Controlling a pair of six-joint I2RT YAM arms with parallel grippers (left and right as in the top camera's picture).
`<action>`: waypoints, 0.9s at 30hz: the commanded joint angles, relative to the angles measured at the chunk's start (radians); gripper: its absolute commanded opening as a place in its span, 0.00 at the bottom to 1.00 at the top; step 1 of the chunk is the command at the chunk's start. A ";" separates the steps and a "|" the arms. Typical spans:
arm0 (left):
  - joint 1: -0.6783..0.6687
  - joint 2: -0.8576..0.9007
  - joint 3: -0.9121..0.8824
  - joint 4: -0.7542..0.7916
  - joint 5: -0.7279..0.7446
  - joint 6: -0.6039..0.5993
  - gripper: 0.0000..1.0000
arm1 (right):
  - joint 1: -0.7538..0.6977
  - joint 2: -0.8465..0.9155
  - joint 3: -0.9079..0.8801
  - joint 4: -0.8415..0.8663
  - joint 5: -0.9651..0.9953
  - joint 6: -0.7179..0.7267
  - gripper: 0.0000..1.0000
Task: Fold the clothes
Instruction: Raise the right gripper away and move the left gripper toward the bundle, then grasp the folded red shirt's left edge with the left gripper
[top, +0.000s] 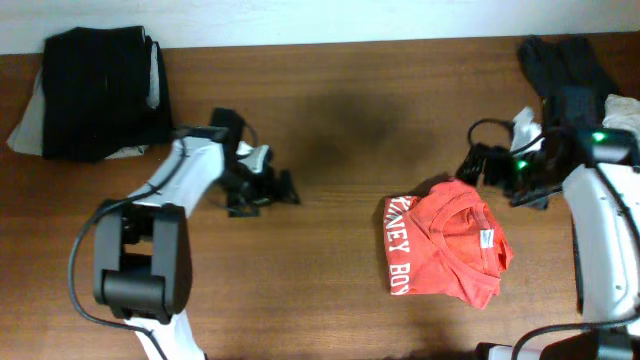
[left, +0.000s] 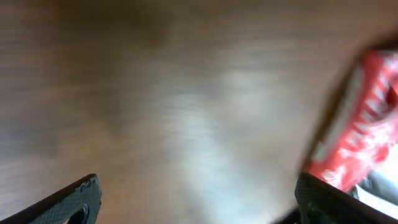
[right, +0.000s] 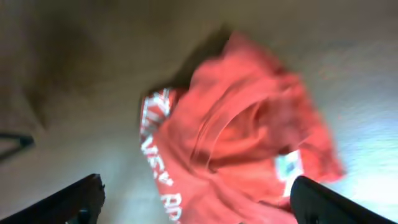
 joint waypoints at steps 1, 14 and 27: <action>-0.153 -0.021 -0.004 0.057 0.107 -0.030 0.99 | -0.077 -0.012 0.093 0.011 0.084 0.026 0.99; -0.474 0.021 -0.007 0.411 0.106 -0.312 0.99 | -0.331 -0.011 0.100 0.109 0.085 0.047 0.99; -0.571 0.151 -0.007 0.395 0.222 -0.415 0.99 | -0.343 -0.011 0.100 0.109 0.084 0.047 0.99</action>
